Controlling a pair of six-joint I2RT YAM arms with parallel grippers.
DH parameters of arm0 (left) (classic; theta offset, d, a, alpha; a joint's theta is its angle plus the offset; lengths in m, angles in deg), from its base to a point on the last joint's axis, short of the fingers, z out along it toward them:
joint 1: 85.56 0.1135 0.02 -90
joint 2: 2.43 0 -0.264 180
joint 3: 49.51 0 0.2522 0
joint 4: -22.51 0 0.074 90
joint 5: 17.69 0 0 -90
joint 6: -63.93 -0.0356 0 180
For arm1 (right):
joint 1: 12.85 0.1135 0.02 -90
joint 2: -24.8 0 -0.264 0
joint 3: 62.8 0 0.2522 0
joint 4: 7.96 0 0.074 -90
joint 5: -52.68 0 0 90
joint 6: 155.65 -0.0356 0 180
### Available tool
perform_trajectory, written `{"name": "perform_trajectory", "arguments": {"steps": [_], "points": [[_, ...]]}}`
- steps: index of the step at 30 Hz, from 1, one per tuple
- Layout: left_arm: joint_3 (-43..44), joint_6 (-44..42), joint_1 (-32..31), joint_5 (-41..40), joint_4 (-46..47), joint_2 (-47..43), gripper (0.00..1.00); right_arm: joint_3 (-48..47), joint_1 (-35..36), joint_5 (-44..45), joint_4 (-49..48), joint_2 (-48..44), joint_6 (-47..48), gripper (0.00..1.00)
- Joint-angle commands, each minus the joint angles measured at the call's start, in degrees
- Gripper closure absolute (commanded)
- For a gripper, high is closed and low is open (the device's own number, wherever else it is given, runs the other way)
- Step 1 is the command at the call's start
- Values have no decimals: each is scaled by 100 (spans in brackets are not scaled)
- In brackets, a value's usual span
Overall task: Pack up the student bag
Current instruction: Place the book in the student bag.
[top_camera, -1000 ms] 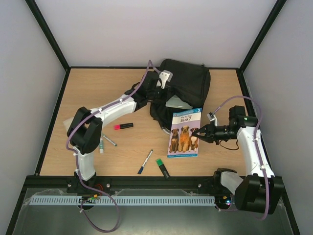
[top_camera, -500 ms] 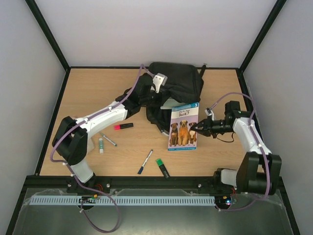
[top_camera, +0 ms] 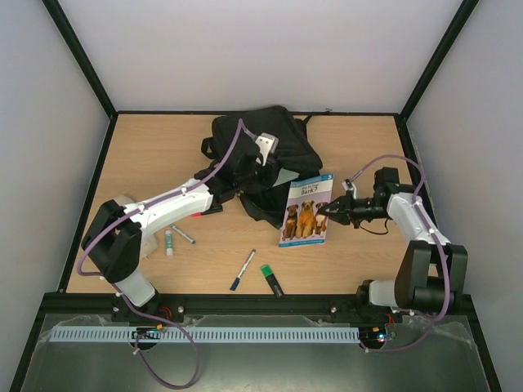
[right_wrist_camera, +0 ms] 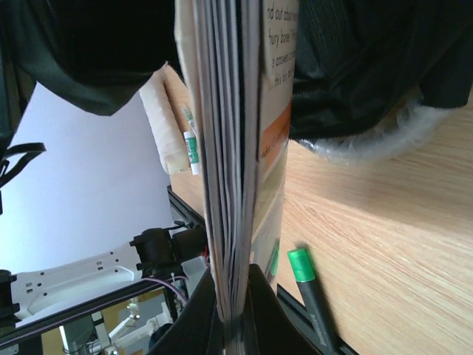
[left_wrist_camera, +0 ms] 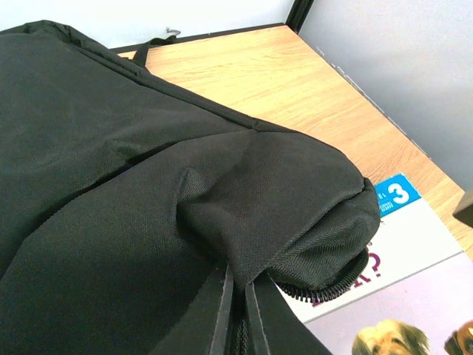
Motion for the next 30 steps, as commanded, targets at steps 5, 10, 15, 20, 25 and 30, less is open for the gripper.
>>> {"name": "perform_trajectory", "arguments": {"steps": [5,10,15,20,25,30], "points": [[392,-231,-30,-71,502,-20,98,505,80,-639,-232,-334,-311,99],[399,-411,-27,-35,395,-110,98,211,312,-935,-562,19,-342,99],[548,-546,-27,-20,204,-89,98,-131,526,-1300,-563,606,-209,99],[635,-620,-27,65,100,-28,98,-408,724,-1605,-590,1260,103,99],[719,-715,-31,197,-14,-16,98,-734,829,-1702,-511,1936,632,99],[759,-814,-35,238,-126,20,98,-1101,831,-1719,-467,2664,1023,99]]}}
